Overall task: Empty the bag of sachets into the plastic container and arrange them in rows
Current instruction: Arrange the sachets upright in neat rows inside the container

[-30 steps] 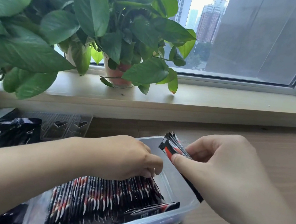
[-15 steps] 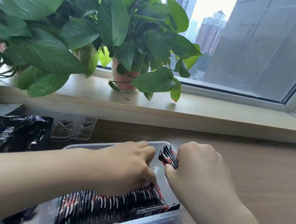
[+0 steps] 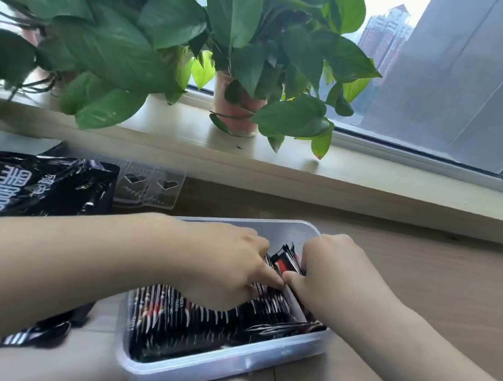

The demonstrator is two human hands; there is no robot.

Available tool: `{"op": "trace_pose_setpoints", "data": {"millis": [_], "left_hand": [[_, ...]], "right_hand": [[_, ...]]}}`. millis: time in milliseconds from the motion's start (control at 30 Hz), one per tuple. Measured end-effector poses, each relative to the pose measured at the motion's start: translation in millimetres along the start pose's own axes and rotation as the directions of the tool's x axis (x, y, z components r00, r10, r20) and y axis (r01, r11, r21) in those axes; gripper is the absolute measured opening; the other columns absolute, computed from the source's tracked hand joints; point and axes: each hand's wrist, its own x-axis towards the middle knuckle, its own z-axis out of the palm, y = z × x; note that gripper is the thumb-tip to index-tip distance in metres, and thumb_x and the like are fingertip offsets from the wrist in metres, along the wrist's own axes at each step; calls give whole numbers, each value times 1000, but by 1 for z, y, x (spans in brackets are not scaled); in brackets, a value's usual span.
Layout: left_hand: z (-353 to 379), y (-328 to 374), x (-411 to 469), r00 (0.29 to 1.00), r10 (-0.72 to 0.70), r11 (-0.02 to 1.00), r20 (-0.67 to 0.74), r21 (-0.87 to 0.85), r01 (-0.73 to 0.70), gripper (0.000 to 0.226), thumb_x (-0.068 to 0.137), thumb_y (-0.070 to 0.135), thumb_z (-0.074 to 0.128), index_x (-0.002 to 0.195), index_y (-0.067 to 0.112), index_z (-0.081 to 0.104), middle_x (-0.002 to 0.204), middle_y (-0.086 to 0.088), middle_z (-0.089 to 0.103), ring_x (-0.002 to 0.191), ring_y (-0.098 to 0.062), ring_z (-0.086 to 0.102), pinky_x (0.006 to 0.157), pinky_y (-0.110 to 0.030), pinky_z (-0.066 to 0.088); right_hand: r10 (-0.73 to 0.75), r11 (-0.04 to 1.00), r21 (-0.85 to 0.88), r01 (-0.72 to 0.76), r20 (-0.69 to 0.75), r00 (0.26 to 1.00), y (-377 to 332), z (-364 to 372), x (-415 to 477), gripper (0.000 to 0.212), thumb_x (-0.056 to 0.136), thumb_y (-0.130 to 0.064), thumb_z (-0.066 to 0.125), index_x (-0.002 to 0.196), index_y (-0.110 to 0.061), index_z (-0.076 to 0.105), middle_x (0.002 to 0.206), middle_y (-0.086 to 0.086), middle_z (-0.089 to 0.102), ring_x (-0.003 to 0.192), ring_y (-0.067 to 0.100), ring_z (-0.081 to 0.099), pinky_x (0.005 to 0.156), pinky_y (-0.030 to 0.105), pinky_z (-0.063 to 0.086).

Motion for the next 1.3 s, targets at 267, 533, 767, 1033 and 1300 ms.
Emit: {"op": "trace_pose_setpoints", "data": {"millis": [267,533,767,1033,1300], "left_hand": [[4,13,8,997,-58,996,48,64,55,51,102,38,35,152,40,26,105,-5,29,114,-28,37,97,-48,41],[3,15,8,995,-81,995,51,55,78,49,102,39,32,151,39,27,103,-6,23,114,-30,34,86,-43,33],[-2,19,9,995,-77,997,59,32,75,53,100,35,37,152,38,31,106,-5,24,118,-29,34,97,-44,38],[-6,16,6,997,-58,998,-59,-14,58,38,96,27,40,129,15,54,128,-5,45,122,-24,42,107,-43,40],[4,20,7,998,4,990,-64,-143,-13,66,95,16,40,158,28,22,167,2,10,148,-17,17,124,-37,15]], "right_hand": [[-65,993,-91,68,42,997,8,-2,10,32,83,-45,72,72,-18,60,76,2,62,76,24,57,59,27,37],[-67,998,25,62,302,951,14,-20,8,39,94,-44,58,74,-11,66,69,6,61,69,24,52,60,32,42],[1,997,72,-14,176,984,13,-12,1,24,76,-37,81,92,-20,73,93,-1,71,86,19,67,74,30,56],[-19,997,76,8,139,990,17,-12,0,19,83,-38,68,82,-19,72,86,-1,71,85,19,64,70,29,52],[-35,999,-15,39,187,982,13,-17,4,28,78,-32,80,98,-12,73,97,6,74,90,25,68,72,31,55]]}}
